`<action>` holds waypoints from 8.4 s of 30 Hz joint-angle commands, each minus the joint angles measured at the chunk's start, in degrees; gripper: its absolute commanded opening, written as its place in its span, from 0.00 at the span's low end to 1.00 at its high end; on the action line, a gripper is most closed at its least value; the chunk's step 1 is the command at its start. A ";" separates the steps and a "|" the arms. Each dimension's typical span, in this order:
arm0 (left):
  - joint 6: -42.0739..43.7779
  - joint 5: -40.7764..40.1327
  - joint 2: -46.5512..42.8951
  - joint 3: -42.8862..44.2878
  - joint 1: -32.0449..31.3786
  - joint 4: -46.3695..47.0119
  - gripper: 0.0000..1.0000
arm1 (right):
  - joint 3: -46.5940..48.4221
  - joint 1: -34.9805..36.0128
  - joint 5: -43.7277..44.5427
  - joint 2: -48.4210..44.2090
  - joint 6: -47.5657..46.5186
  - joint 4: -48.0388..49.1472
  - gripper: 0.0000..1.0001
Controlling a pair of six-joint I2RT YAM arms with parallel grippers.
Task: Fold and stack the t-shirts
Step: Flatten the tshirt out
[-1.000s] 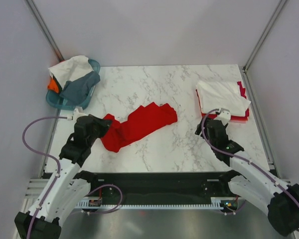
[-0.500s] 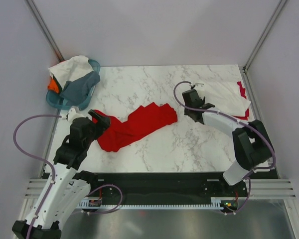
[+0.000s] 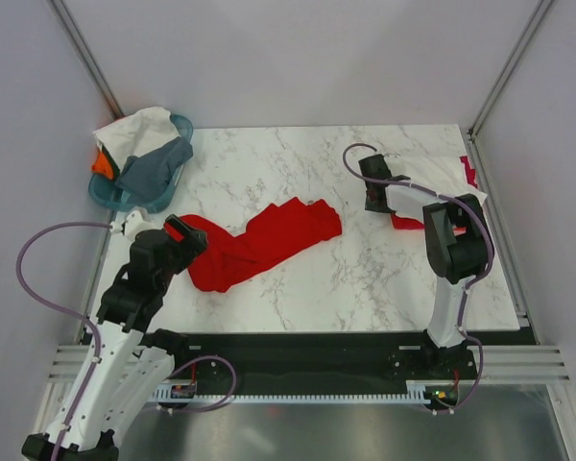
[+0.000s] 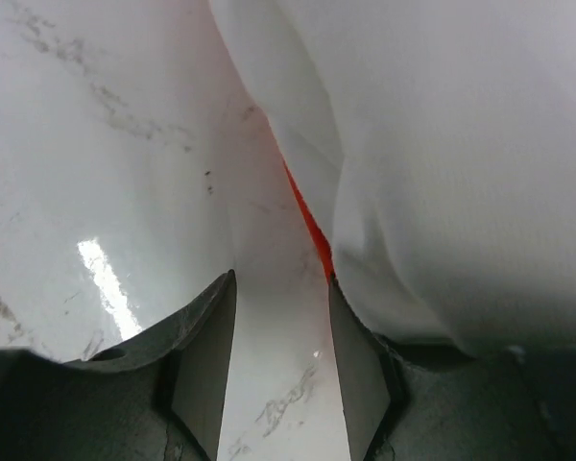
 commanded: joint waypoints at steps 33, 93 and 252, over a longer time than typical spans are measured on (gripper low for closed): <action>4.29 -0.83 -0.67 -0.01 0.30 -1.44 0.93 | 14.51 10.82 -35.14 0.09 -3.63 4.61 0.54; -0.28 11.30 35.18 4.55 0.12 16.40 0.92 | -42.11 4.67 -23.20 -67.15 4.03 2.41 0.69; 0.07 -0.21 -2.35 36.38 2.85 -0.65 0.02 | 36.74 -5.61 -31.98 -66.79 6.48 -2.51 0.00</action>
